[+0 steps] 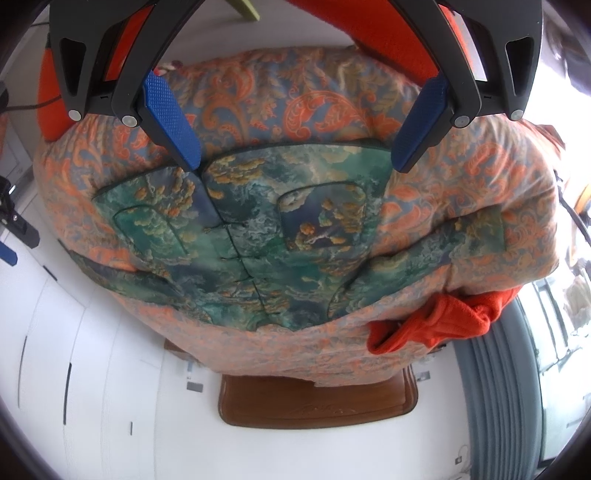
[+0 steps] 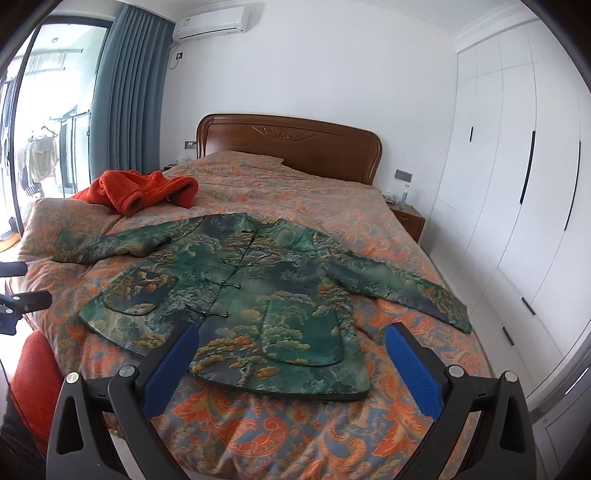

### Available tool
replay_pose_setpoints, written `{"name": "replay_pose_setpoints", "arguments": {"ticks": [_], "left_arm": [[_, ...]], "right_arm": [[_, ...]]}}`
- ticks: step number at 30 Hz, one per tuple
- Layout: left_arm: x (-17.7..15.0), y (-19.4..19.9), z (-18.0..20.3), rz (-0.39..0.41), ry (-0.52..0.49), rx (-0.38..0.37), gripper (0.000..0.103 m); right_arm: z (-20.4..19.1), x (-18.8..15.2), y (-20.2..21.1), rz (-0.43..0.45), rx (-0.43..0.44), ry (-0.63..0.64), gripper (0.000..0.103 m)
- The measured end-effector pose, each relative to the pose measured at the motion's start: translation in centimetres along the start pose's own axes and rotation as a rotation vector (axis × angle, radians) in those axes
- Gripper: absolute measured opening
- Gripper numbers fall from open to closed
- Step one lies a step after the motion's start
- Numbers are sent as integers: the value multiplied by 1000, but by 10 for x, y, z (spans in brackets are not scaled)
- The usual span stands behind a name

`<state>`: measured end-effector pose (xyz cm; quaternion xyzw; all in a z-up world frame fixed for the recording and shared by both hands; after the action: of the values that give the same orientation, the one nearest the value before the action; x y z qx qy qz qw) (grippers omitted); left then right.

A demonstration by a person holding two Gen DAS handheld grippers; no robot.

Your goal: Fold large clothes

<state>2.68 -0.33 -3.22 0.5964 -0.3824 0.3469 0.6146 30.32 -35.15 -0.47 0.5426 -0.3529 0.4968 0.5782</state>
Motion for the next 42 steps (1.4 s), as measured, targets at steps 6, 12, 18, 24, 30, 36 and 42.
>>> {"name": "replay_pose_setpoints", "arguments": {"ticks": [6, 12, 18, 24, 30, 36, 42], "left_arm": [[-4, -2, -1, 2, 4, -12, 103], [-5, -10, 7, -30, -4, -13, 103], [2, -8, 23, -20, -38, -9, 103], [0, -21, 34, -63, -52, -1, 103], [3, -30, 45, -89, -79, 20, 103], [1, -42, 52, -127, -76, 17, 103], [-2, -45, 52, -131, -82, -1, 103]], "right_arm": [[45, 13, -8, 5, -56, -35, 103], [135, 10, -32, 46, -183, -141, 103], [255, -56, -92, 80, -162, -566, 103], [352, -150, -180, 2, -191, -1077, 103], [408, -211, -247, -16, -339, -1387, 93], [428, -229, -295, -66, -427, -1407, 55], [416, -180, -295, -42, -506, -1161, 11]]}}
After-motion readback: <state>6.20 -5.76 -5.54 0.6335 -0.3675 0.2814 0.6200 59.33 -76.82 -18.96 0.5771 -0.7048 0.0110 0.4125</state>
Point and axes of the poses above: each gripper's, at about its wrist camera, not at the fingertips, and y roughly against the way its jaws point, z to its right, x to its top, the point moved 2 cm from there along -y, roughly the way its jaws point, and after that the axes turned 15 degrees about z, right-handed, at the moved point
